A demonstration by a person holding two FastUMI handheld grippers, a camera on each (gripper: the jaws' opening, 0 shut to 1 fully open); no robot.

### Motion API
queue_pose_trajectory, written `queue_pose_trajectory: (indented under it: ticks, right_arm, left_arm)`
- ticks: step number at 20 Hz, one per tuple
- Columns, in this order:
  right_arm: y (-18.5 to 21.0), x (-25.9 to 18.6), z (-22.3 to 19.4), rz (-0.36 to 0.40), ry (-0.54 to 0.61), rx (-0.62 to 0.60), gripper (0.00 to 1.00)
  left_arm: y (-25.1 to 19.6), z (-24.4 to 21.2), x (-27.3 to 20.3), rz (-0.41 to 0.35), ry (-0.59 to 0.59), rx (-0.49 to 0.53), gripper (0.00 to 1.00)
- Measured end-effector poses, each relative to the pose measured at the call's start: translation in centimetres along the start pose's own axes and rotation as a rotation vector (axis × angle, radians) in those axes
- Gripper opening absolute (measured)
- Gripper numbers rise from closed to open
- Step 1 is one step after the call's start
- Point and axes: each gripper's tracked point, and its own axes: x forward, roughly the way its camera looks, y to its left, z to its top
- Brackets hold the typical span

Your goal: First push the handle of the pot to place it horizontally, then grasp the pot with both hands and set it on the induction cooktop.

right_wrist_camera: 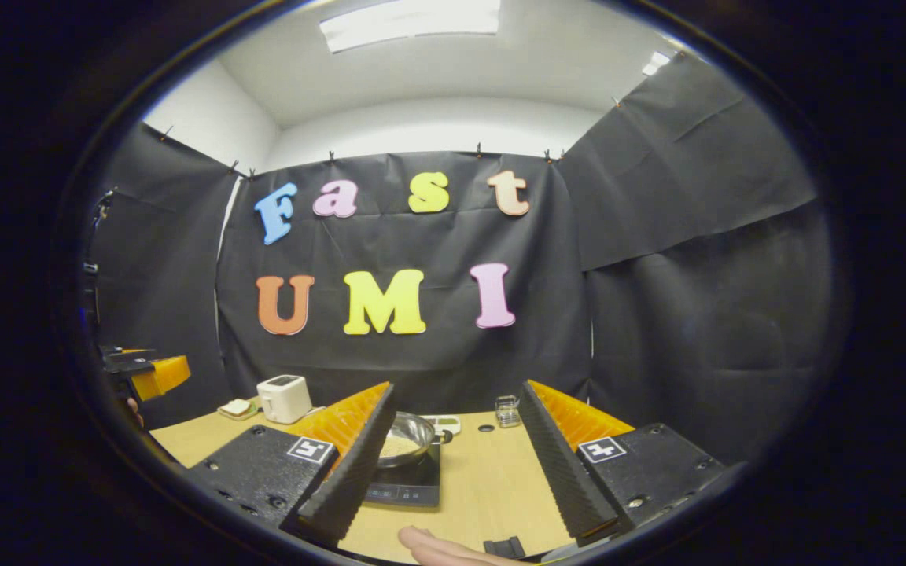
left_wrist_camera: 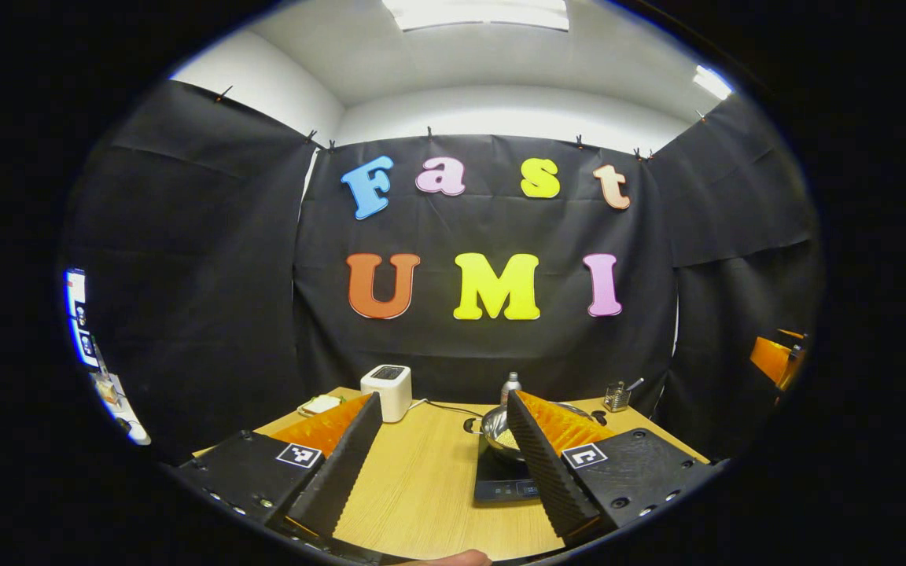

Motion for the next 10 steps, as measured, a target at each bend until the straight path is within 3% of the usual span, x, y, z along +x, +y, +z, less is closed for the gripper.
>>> queue_pose_trajectory:
  ticks: [10]
  right_arm:
    - [1.1, -0.8, -0.2, 0.035, -0.022, -0.026, 0.98]
  left_arm:
    - [-1.2, -0.1, -0.5, -0.037, -0.015, 0.043, 0.95]
